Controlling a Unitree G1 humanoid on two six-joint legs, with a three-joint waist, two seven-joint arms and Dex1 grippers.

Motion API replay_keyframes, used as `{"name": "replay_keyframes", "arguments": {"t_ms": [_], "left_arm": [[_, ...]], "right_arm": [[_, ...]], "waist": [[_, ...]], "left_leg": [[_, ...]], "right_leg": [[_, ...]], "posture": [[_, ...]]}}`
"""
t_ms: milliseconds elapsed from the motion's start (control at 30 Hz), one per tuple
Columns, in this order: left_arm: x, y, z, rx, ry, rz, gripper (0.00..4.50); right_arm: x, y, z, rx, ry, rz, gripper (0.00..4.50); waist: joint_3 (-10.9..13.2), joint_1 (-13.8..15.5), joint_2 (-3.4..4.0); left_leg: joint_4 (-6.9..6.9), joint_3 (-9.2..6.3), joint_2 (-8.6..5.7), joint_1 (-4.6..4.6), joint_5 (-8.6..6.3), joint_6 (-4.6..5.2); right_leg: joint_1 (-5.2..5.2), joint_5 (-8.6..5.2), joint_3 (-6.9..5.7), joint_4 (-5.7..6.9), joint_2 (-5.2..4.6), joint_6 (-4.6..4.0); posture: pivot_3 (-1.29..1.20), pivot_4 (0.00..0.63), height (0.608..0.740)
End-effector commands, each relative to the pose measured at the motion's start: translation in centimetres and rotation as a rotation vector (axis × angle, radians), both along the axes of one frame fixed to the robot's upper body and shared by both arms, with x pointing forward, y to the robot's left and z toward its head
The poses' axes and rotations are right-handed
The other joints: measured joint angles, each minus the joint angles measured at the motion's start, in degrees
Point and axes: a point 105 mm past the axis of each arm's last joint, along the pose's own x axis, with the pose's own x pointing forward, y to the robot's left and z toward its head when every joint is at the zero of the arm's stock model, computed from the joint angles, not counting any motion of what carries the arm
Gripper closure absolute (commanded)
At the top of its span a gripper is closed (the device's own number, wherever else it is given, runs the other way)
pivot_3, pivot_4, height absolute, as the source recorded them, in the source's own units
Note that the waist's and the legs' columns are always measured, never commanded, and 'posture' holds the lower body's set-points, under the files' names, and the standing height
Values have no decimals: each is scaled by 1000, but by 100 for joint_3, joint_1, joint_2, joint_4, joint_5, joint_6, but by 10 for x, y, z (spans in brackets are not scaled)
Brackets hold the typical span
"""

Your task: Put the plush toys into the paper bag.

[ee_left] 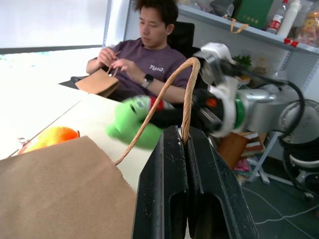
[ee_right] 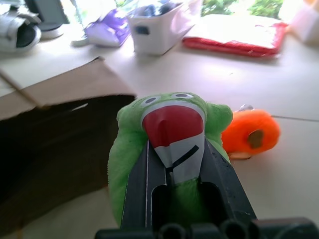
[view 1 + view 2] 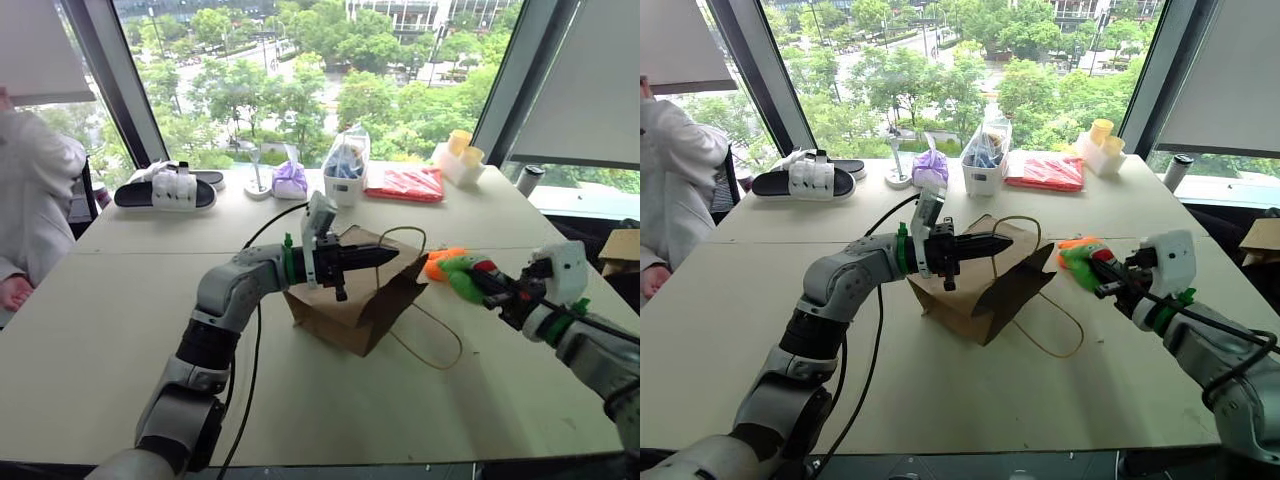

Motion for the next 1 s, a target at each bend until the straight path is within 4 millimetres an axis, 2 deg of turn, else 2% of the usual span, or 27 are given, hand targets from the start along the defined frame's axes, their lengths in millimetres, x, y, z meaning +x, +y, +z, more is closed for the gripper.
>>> {"name": "replay_keyframes", "arguments": {"t_ms": [33,233,333,600,700,733,900,933,1000], "left_arm": [[-5,-4,16,-40,-43,-37,4500],[-7,-8,18,-46,-45,-60,4500],[-11,-9,20,-57,-41,-84,4500],[-12,-7,18,-61,-43,-65,4500],[-9,-4,21,-68,-44,-44,4500],[-8,-3,21,-72,-43,-35,4500],[-3,-1,23,-88,-31,-7,4500],[-2,0,23,-90,-28,5,4500],[1,2,22,-90,-25,25,4500]], "right_arm": [[-13,32,12,45,-24,148,4477],[-6,63,6,60,-12,222,4477],[-1,71,-8,-33,28,256,4477],[31,88,-13,-46,-21,273,4477],[41,88,-18,-81,-36,273,3100],[42,88,-19,-84,-39,272,2744],[45,85,-19,-88,-66,252,374],[44,83,-17,-81,-69,244,56],[40,79,-14,-65,-72,239,56]], "waist": [[1,-15,0],[0,1,0],[0,5,0],[1,-15,0],[0,-10,0],[1,0,-1],[1,-2,-1],[1,-2,-1],[1,-1,-1]], "left_leg": [[1,4,0,0,0,0],[2,1,0,-1,0,0],[1,1,-1,-3,0,0],[1,2,-1,-1,0,0],[-1,1,-1,-2,0,-1],[-1,1,-2,-2,0,-1],[-1,-1,-3,-4,1,-1],[-1,-2,-3,-4,1,-1],[-1,-2,-3,-3,1,-1]], "right_leg": [[-2,0,4,0,-1,-1],[-3,0,2,1,-2,-1],[-5,0,2,-1,-2,-1],[-9,0,2,4,-2,-1],[-11,0,2,3,-1,-1],[-11,0,2,3,-1,-1],[-11,1,2,2,-2,-1],[-12,1,2,2,-2,-1],[-11,1,2,3,-2,-1]], "posture": [[0,150,740],[0,150,740],[0,150,740],[0,150,740],[0,150,740],[0,150,740],[0,150,740],[0,150,740],[0,150,740]]}}
